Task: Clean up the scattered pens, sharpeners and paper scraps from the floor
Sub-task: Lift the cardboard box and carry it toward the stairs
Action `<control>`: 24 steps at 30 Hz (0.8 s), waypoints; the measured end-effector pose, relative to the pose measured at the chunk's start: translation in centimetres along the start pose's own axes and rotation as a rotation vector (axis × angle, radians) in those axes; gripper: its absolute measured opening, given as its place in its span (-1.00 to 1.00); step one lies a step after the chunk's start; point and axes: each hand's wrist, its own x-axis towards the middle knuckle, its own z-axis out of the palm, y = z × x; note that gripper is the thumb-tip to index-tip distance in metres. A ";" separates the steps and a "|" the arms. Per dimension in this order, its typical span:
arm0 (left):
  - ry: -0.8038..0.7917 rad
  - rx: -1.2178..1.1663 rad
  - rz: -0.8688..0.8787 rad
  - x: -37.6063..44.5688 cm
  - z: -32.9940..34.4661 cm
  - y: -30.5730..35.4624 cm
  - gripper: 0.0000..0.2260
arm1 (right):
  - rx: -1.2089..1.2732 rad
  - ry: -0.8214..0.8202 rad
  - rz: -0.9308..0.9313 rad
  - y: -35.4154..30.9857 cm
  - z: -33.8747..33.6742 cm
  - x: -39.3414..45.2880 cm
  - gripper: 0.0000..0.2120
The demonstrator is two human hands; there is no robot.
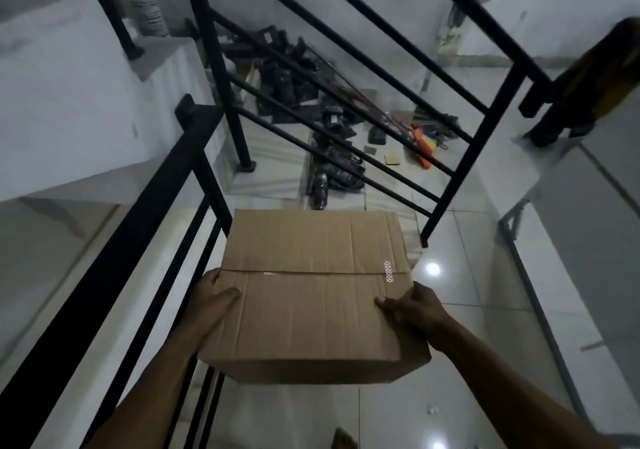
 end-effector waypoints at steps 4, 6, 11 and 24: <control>0.007 -0.029 -0.067 4.4 0.3 -0.2 -0.68 | -0.034 0.002 0.038 -1.2 0.6 5.1 -0.47; 0.001 -0.047 -0.094 6.6 0.3 -0.2 -0.65 | -0.029 0.007 0.066 -1.8 1.1 7.4 -0.44; -0.028 -0.060 -0.165 12.2 0.7 -1.1 -0.66 | 0.020 0.060 0.124 -2.8 2.6 12.2 -0.48; -0.131 0.064 -0.310 28.4 2.3 -5.9 -0.58 | 0.046 0.059 0.249 -1.5 8.6 26.7 -0.75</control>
